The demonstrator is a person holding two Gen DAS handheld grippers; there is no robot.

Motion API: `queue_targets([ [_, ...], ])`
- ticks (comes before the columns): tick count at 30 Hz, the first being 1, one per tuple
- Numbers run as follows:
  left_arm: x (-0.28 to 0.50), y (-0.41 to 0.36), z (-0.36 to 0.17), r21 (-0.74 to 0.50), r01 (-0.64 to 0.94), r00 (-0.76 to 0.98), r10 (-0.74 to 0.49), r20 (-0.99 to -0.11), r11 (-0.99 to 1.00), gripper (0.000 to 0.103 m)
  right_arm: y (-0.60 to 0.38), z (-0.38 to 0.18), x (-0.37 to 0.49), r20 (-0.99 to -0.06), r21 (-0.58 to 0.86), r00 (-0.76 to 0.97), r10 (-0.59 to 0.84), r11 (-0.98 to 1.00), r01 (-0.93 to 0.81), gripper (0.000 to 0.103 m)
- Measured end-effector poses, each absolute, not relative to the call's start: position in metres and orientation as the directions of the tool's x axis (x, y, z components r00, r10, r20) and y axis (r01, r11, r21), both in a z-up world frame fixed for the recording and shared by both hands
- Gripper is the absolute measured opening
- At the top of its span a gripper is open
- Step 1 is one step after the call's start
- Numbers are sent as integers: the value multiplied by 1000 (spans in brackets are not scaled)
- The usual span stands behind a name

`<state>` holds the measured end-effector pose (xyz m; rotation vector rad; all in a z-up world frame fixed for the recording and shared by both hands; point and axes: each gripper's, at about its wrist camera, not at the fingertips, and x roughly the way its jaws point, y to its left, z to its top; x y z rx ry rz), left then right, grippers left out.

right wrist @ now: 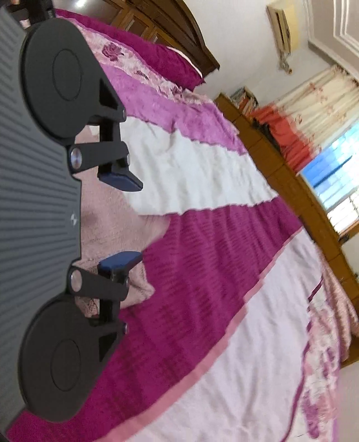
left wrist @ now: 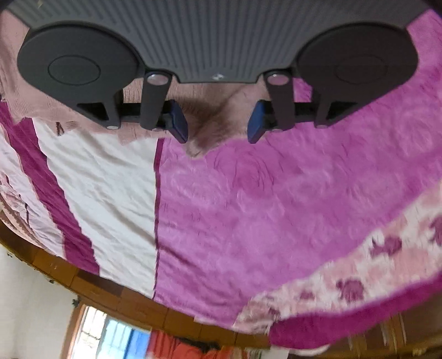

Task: Fold small clothes
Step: 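Open both tools and withdraw them from the folded cardigan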

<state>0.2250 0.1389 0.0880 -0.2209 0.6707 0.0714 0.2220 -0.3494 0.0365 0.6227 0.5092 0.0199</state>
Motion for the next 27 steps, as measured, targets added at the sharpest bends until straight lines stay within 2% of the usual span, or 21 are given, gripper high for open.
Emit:
queue_targets([
  [11, 215, 121, 83, -140, -7, 770, -84, -632, 990, 50, -330, 41, 192, -473, 466, 859, 198, 883, 53, 56],
  [17, 226, 124, 63, -212, 31, 757, -162, -633, 977, 50, -324, 24, 196, -518, 434, 834, 189, 898, 66, 56],
  [23, 242, 144, 45, -174, -63, 748, -68, -660, 983, 49, -322, 14, 198, -516, 410, 838, 178, 910, 59, 57],
  [27, 238, 152, 44, -207, -62, 754, -90, -650, 976, 49, -321, 15, 199, -516, 406, 838, 179, 912, 55, 57],
])
